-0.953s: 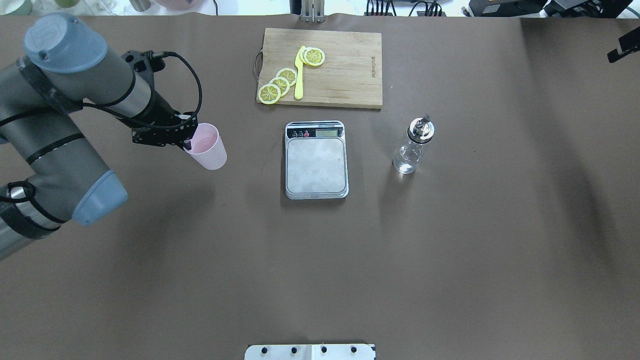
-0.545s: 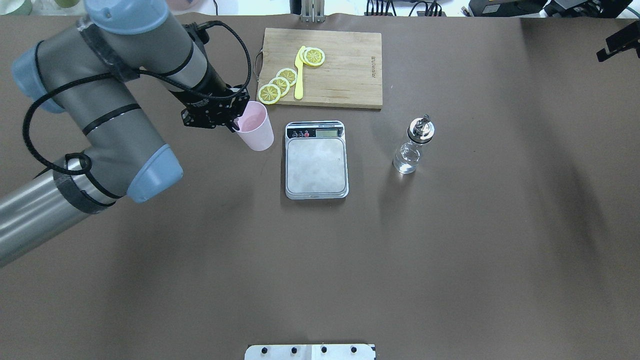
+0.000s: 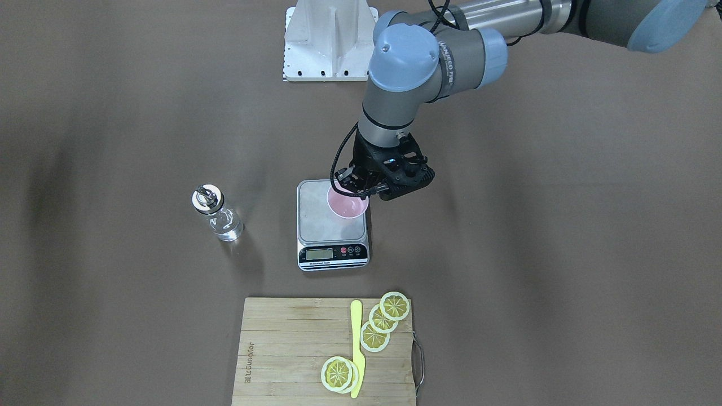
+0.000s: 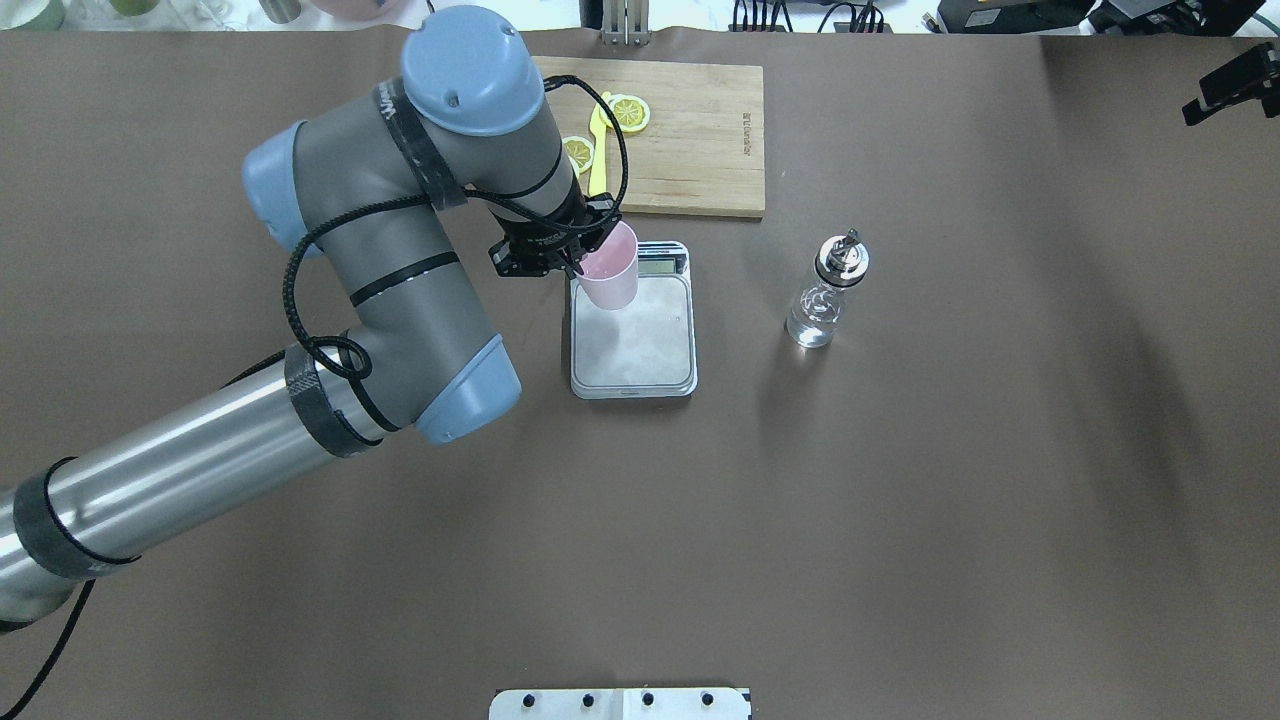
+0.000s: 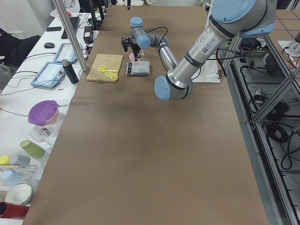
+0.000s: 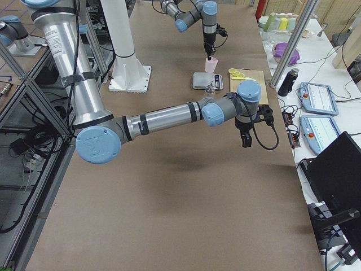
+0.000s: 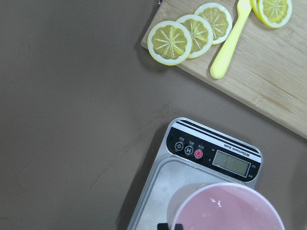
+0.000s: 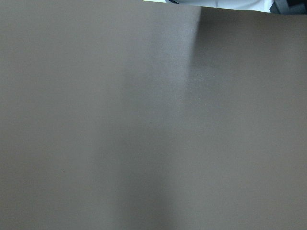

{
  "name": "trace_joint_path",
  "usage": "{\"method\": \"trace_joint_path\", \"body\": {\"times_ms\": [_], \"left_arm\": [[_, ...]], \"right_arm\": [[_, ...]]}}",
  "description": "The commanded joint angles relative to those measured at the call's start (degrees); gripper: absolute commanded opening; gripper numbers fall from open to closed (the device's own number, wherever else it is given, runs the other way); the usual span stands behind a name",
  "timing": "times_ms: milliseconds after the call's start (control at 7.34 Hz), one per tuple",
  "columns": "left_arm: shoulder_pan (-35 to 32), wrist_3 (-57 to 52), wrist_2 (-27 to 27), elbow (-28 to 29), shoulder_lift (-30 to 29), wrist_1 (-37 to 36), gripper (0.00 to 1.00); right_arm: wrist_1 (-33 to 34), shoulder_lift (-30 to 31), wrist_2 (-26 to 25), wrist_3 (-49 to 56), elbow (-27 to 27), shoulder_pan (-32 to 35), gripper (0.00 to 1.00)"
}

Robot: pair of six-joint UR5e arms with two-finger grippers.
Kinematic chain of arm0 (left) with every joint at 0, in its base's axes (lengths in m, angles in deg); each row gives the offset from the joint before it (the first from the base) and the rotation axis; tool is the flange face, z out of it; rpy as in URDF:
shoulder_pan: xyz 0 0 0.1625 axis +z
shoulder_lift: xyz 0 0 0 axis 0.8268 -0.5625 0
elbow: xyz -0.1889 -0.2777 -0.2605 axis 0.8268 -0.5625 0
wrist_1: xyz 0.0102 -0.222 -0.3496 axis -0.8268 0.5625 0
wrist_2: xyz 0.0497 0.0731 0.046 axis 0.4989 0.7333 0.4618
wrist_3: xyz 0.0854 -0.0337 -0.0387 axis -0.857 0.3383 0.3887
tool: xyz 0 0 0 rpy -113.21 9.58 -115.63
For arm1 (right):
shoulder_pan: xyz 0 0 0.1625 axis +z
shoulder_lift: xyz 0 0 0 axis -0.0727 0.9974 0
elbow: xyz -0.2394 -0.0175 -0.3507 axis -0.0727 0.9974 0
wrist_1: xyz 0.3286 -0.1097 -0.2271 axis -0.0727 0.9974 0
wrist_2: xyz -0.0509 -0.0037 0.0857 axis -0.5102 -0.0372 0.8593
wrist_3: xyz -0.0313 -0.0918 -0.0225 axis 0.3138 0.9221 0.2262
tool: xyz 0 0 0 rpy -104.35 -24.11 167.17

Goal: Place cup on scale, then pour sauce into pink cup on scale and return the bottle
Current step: 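Carry the pink cup with the left gripper onto the scale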

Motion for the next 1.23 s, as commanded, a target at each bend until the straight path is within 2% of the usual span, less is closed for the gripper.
{"method": "trace_joint_path", "body": {"times_ms": [0, 817, 1089], "left_arm": [[1.4, 0.4, 1.7, 1.1, -0.3, 0.0, 0.0], [3.3, 0.3, 1.7, 1.2, -0.3, 0.0, 0.0], [3.9, 0.7, 3.3, 1.2, -0.2, 0.0, 0.0]], "right_arm": [[0.0, -0.1, 0.0, -0.5, -0.2, -0.3, 1.0], [0.0, -0.1, -0.1, -1.3, -0.3, -1.1, 1.0], [0.0, -0.3, -0.1, -1.3, -0.3, -1.2, 1.0]]}}
